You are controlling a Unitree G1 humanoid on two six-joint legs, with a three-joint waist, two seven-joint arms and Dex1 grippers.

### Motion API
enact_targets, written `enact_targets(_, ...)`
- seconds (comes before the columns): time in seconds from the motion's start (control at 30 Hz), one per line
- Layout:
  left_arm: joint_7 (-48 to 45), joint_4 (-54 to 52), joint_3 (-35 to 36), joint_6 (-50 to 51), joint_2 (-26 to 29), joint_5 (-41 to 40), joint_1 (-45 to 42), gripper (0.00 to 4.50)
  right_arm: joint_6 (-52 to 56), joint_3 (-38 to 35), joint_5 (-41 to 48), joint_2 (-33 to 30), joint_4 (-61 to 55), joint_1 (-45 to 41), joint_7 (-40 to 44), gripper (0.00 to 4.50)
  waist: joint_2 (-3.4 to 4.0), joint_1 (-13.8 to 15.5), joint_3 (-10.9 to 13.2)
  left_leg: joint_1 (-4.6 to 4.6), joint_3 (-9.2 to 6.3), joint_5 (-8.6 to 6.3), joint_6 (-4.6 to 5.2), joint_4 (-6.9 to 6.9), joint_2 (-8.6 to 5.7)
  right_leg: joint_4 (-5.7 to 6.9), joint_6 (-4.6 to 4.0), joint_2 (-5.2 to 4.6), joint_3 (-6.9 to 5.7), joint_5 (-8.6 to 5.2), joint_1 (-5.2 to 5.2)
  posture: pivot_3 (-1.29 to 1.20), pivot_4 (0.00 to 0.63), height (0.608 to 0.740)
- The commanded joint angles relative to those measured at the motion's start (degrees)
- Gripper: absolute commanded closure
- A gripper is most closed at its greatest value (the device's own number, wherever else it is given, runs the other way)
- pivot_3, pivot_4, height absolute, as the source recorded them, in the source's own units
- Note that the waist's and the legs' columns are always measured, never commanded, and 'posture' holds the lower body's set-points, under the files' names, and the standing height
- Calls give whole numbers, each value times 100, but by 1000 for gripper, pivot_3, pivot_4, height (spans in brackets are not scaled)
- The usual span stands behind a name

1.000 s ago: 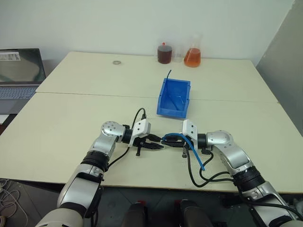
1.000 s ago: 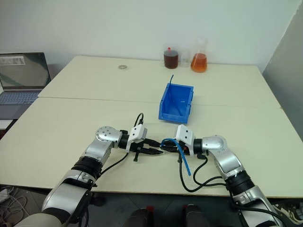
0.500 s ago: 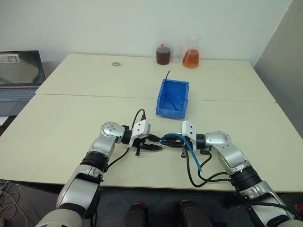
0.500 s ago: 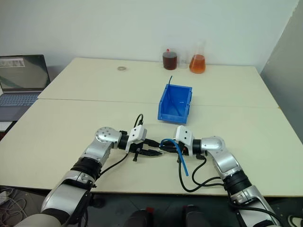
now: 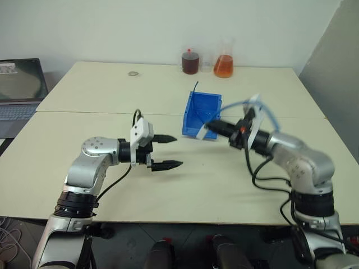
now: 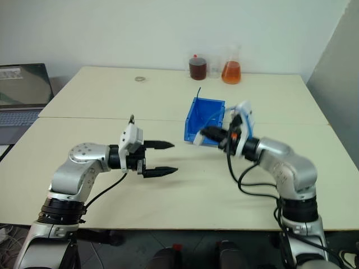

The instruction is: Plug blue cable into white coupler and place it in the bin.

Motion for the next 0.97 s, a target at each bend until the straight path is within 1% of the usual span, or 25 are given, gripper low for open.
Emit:
enact_targets(0.03, 652, -309, 239, 277, -40, -122, -148, 4, 114, -84, -345, -215, 1978, -1207, -126, 4316, 1, 3, 1, -1, 4, 0, 1, 0, -3, -1, -4, -1, 3, 4, -1, 0, 150, 740)
enact_targets(0.07, 799, -287, 246, 254, -68, -88, -165, 4, -4, 32, -487, -273, 2370, -1408, -55, 4316, 2, 10, 2, -2, 8, 0, 1, 0, -5, -4, -12, -1, 2, 9, 0, 0, 150, 740)
enact_targets(0.13, 1403, -286, 299, 162, -263, 105, -128, 4, -698, 288, -950, -238, 3783, -2093, 143, 4316, 1, 13, 2, -10, 16, 0, 1, -1, -6, -11, -24, -1, -3, 15, -4, 0, 150, 740)
enact_targets(0.2, 1887, -397, 284, 174, -466, 204, -19, 4, -1400, 374, -1342, -113, 5097, -2672, 140, 4316, 2, 0, 2, -25, 21, 0, 1, -8, -8, -14, -29, -1, 7, 18, -21, 0, 150, 740)
enact_targets(0.3, 2321, -671, 210, 270, -735, 189, 158, 4, -2074, 383, -1710, 25, 6456, -3195, 81, 4316, 1, -3, 2, -63, 24, 0, 0, -6, -6, -6, -32, -4, 11, 23, -60, 0, 150, 740)
enact_targets(0.37, 2541, -801, 203, 317, -858, 167, 222, 0, -2400, 344, -1893, 85, 7037, -3399, 13, 3657, 1, 3, 2, -65, 21, -1, -1, -14, -5, -7, -33, -11, 11, 23, -66, 0, 150, 740)
enact_targets(0.4, 2609, -842, 202, 335, -890, 158, 239, 0, -2521, 321, -1965, 101, 7241, -3474, 5, 3488, 2, 5, 2, -70, 21, -1, -1, -18, -6, -9, -33, -14, 10, 23, -69, 0, 150, 740)
enact_targets(0.5, 2763, -967, 232, 440, -945, 56, 306, 0, -2820, 165, -2052, 135, 7688, -3701, 3, 2721, 2, 6, 3, -80, 21, -2, -3, -19, -10, -13, -34, -23, 10, 23, -77, 0, 150, 740)
enact_targets(0.67, 2791, -979, 258, 488, -889, -59, 360, 0, -3070, 5, -2198, -6, 7901, -3888, -73, 1361, 3, 3, 3, -75, 21, -2, -3, -14, -19, -6, -33, -27, 10, 23, -75, 0, 150, 740)
enact_targets(0.73, 2877, -894, 282, 525, -901, -47, 322, 0, -3162, -52, -2245, -145, 7795, -3907, -165, 1043, 3, 4, 3, -74, 18, -2, -3, -13, -16, -5, -33, -22, 6, 23, -73, 0, 150, 740)
enact_targets(0.77, 2945, -836, 290, 558, -905, -28, 299, 0, -3122, -102, -2231, -235, 7689, -3905, -175, 664, 3, 12, 3, -70, 17, -2, -3, -13, -16, -6, -33, -21, 5, 23, -68, 0, 150, 740)
enact_targets(0.8, 3007, -793, 300, 598, -911, -29, 281, 0, -3063, -125, -2229, -314, 7585, -3890, -171, 510, 3, 20, 3, -70, 18, -2, -3, -13, -17, -7, -33, -21, 2, 23, -65, 0, 150, 740)
enact_targets(0.87, 3249, -691, 343, 764, -924, 12, 244, 0, -2645, -81, -2183, -563, 6878, -3616, -10, 510, 3, 21, 3, -70, 18, -2, -3, -11, -18, -8, -33, -22, 3, 23, -64, 0, 150, 740)
enact_targets(0.9, 3330, -667, 380, 816, -928, -7, 243, 0, -2248, -98, -2071, -679, 6308, -3363, 44, 510, 3, 25, 3, -71, 17, -2, -3, -10, -18, -8, -33, -23, 5, 23, -65, 0, 150, 740)
enact_targets(0.97, 3443, -631, 405, 784, -876, 56, 283, 0, -1508, -177, -1830, -882, 4645, -2505, -35, 510, 3, 28, 3, -72, 11, -2, -3, -11, -17, -11, -33, -24, 1, 22, -62, 0, 150, 740)
